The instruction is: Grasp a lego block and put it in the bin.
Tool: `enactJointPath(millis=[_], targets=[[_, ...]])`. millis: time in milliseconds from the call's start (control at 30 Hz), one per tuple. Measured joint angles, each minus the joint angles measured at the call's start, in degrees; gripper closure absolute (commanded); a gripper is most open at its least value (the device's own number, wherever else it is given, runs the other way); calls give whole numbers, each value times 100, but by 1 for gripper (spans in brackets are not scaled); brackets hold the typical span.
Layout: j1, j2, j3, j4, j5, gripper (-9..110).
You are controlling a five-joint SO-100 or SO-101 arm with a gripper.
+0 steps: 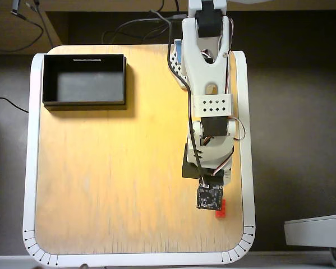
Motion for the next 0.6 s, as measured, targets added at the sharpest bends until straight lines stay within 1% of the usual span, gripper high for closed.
enactJointPath(millis=[200, 600], targets=[[-149, -413, -334, -9, -334, 72], [-246, -1248, -633, -668, -26, 72]])
